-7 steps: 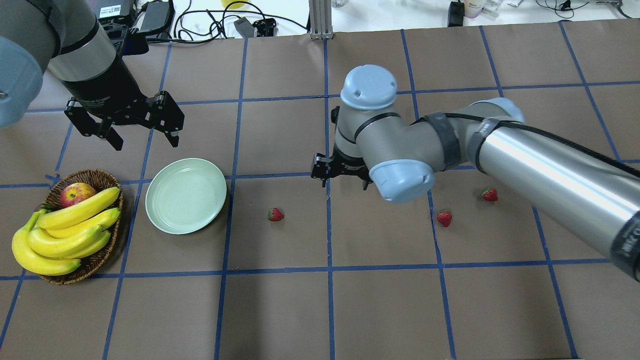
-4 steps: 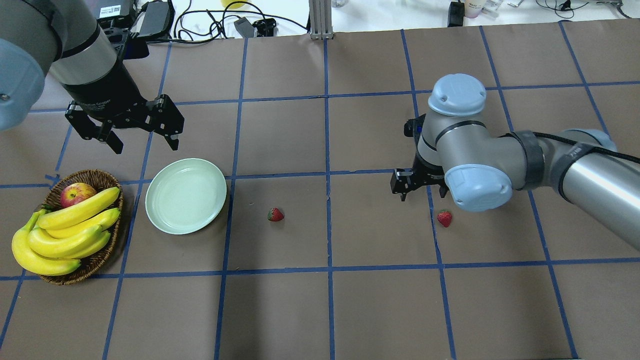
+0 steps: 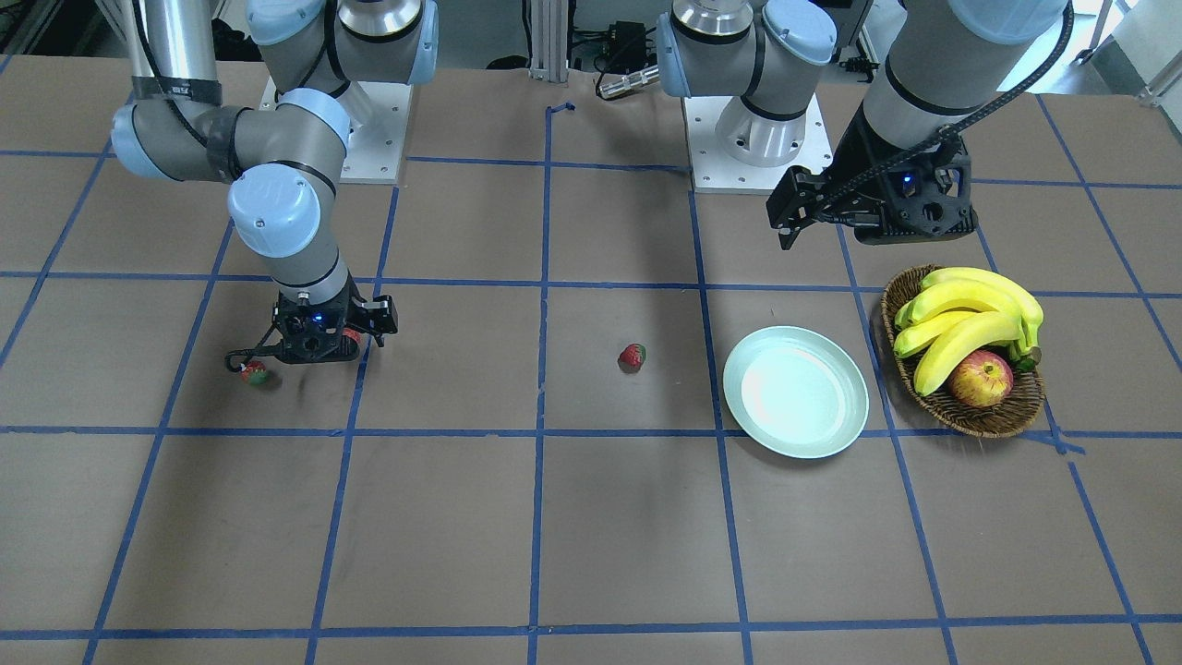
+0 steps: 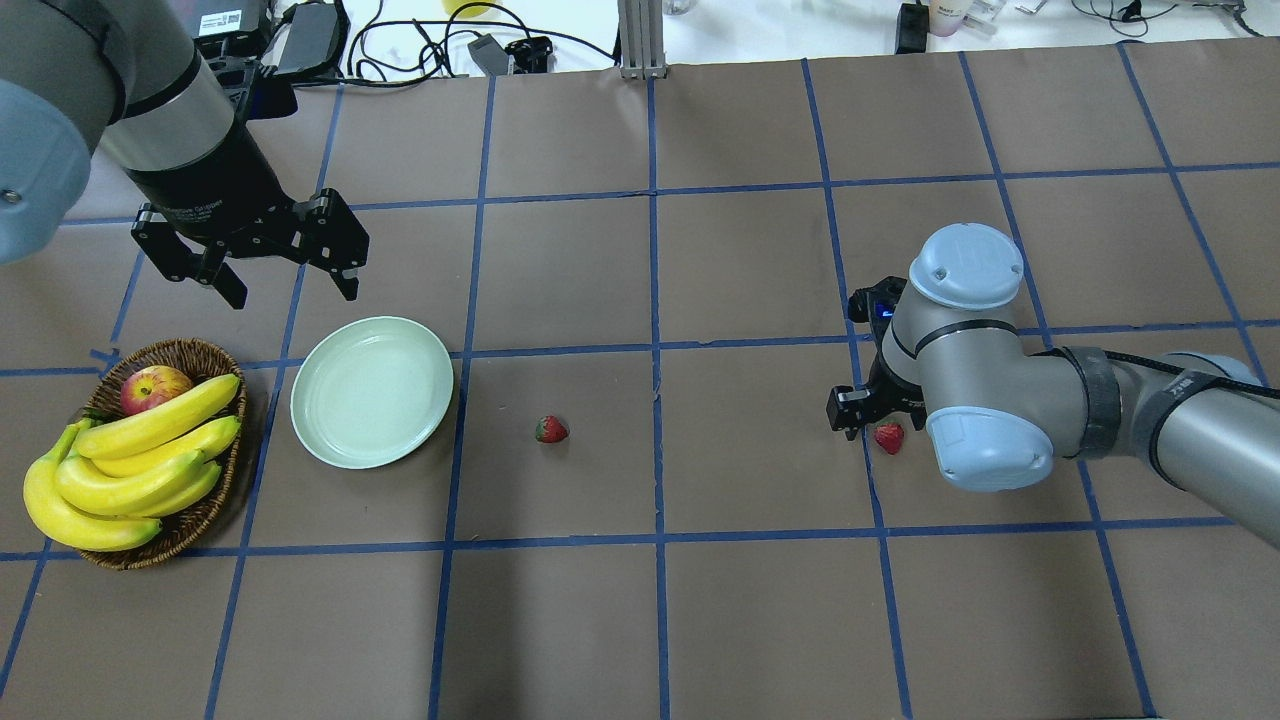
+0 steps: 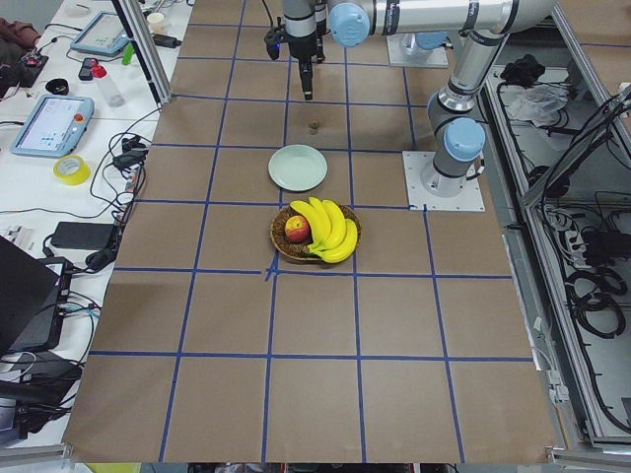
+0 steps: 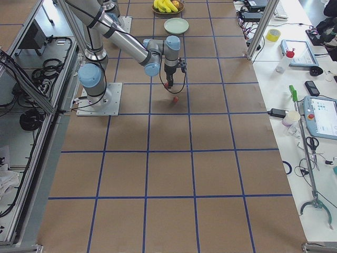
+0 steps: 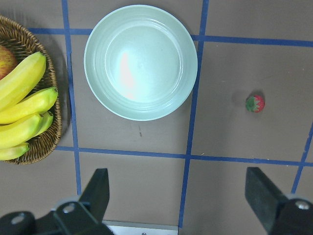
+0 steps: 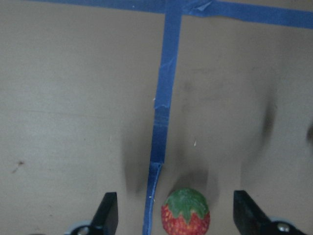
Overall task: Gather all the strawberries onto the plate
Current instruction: 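Move the right gripper to a second strawberry and grasp it, then carry the second strawberry and release it beside the first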
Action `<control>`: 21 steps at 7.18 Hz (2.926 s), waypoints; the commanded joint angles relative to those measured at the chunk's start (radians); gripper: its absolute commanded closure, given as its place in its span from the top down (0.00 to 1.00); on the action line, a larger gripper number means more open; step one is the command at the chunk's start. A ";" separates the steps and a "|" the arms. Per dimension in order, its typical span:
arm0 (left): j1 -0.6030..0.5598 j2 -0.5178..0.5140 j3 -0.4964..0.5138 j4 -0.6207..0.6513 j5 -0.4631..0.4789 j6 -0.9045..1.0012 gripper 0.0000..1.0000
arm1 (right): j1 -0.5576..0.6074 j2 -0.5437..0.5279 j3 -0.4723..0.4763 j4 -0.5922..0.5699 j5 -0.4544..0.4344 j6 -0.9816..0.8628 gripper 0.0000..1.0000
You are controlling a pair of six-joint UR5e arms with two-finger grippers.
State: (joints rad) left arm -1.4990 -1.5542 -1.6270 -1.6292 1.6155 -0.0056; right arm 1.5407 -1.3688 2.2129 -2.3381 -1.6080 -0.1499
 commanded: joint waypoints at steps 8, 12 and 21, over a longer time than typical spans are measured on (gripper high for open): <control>-0.001 0.000 -0.008 -0.011 0.000 -0.005 1.00 | 0.227 0.064 -0.195 0.117 0.306 0.431 0.05; 0.000 0.002 -0.002 -0.001 0.003 -0.001 1.00 | 0.456 0.282 -0.432 0.022 0.375 0.774 0.24; 0.000 0.002 -0.007 0.000 0.000 -0.001 1.00 | -0.104 0.056 -0.258 0.215 0.045 -0.068 0.97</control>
State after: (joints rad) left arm -1.4986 -1.5524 -1.6304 -1.6291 1.6153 -0.0065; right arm 1.5771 -1.2993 1.8895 -2.1113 -1.5592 0.0111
